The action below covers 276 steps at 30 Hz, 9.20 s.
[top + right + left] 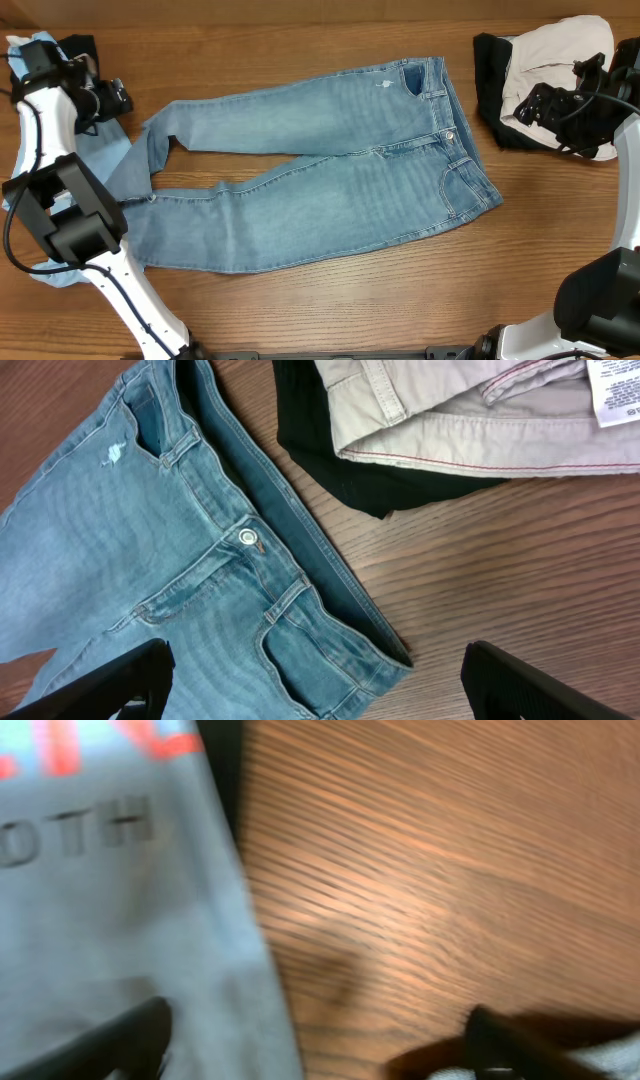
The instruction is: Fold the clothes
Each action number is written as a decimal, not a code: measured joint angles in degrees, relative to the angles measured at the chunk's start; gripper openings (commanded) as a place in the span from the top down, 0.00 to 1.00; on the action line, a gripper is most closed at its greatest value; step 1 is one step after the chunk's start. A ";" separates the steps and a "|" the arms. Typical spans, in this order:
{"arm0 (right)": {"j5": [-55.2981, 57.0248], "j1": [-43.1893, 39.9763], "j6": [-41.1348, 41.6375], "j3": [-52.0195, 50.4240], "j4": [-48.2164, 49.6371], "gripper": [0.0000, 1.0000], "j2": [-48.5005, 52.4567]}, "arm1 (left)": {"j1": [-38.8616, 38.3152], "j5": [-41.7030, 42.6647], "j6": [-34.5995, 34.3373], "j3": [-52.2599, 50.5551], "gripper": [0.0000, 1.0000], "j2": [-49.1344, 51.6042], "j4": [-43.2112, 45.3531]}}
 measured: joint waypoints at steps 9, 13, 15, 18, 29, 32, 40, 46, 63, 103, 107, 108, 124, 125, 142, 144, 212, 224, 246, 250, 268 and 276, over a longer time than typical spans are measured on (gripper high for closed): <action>-0.07 0.00 0.02 0.00 1.38 0.04 -0.02 | 0.24 2.29 8.26 21.22 0.00 -0.28 -44.44; -0.35 0.00 0.00 0.00 1.36 0.03 0.00 | -5.55 -10.45 11.19 20.26 0.00 -0.44 -48.33; -0.46 0.00 0.00 0.00 1.33 0.03 0.00 | -7.50 -14.67 12.48 15.76 0.00 -0.48 -46.95; -0.50 0.00 0.00 0.00 0.96 0.03 0.00 | -10.03 -22.16 12.57 7.52 0.00 -0.48 -40.72; -0.50 0.00 0.00 0.00 1.55 0.02 0.00 | -8.61 -35.93 0.07 10.54 0.96 -0.48 -37.09; -0.98 0.00 0.00 0.00 1.62 0.02 0.00 | -6.82 -35.39 -0.74 14.05 0.70 -0.48 -28.28; -1.38 0.00 -0.02 0.00 1.64 0.04 -0.02 | -0.63 -33.40 -4.24 14.21 0.00 -0.48 -17.79; -1.36 0.00 0.00 0.00 1.60 0.04 0.00 | 2.01 -18.14 -2.80 19.04 0.00 -0.48 -37.18; -3.04 16.37 -6.97 0.15 32.06 0.15 21.99 | -2.64 13.05 5.27 37.86 0.00 -18.32 -50.47; 7.15 7.13 0.44 25.14 11.34 0.00 26.58 | -8.48 2.95 8.48 34.23 0.07 -18.34 -51.82; 9.88 6.97 2.43 36.28 -5.16 0.00 21.11 | -8.48 0.24 7.52 34.42 0.04 -19.32 -50.42; 10.25 6.97 3.04 39.67 -7.74 0.00 17.51 | -8.48 -0.15 7.15 34.51 0.03 -21.03 -50.84; 11.15 7.08 12.04 21.59 -29.90 0.03 -13.33 | -9.22 -1.27 -1.20 -3.89 0.00 -58.58 -50.77; 11.15 7.08 12.15 16.00 -28.39 0.04 -14.73 | -9.22 -2.62 -2.34 -9.81 0.00 -60.59 -48.68; 7.89 8.26 40.22 -38.69 15.34 0.33 -14.25 | -9.22 -20.59 -46.62 -74.40 0.14 -70.14 -9.86; 8.09 8.24 41.13 -41.31 18.88 0.33 -14.25 | -9.22 -23.52 -50.73 -77.09 0.16 -70.20 -6.23; 7.76 8.26 30.51 -52.81 35.56 0.36 -14.05 | -6.40 -24.24 -33.83 -87.08 0.96 -68.65 35.58; 12.39 5.44 34.67 -58.27 47.54 0.96 -14.67 | -6.40 -24.74 -33.53 -86.71 0.96 -68.67 34.91; 13.62 -0.07 31.98 -31.34 0.13 0.96 -47.69 | -6.45 -35.06 -27.89 -57.33 0.96 -88.96 -8.22; 11.41 -0.04 28.59 -31.30 6.01 0.96 -37.79 | -6.47 -34.10 -27.91 -57.20 0.96 -82.38 -7.13; 7.76 15.47 22.67 -31.10 52.28 0.96 -6.40 | -6.84 -25.83 -21.49 -56.78 0.96 -42.64 47.67; 9.92 16.02 22.67 -31.10 52.83 0.96 -4.52 | -6.78 -27.85 -20.17 -56.68 0.86 -38.86 42.14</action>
